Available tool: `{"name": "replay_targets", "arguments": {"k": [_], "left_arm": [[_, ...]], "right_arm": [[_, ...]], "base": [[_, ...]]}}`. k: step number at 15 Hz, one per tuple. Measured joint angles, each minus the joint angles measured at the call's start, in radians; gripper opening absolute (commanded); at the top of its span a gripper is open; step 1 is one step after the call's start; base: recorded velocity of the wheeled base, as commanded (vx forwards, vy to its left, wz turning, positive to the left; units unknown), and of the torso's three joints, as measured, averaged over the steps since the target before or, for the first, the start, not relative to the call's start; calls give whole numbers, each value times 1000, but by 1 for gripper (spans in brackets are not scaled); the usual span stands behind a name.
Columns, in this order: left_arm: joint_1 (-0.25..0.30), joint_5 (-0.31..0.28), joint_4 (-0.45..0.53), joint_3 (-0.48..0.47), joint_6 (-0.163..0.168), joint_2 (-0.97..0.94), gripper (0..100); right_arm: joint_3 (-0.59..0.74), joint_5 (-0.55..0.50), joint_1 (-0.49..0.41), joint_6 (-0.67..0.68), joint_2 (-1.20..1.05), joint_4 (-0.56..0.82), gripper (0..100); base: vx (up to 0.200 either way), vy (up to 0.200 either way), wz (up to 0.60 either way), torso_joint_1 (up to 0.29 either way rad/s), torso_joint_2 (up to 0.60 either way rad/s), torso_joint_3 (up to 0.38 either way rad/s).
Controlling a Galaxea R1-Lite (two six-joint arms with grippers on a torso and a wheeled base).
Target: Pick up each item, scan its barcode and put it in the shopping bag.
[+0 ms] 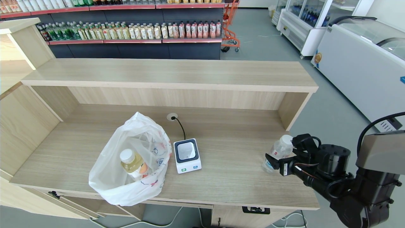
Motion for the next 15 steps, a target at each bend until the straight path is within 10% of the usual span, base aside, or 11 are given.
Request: {"name": "replay_targets", "arguments": {"k": [15], "left_arm": [[0,0,0,0,0,0,100]], "right_arm": [[-104,13,18,-24,77,0,100]], "base": [[0,0,0,0,0,0]]}}
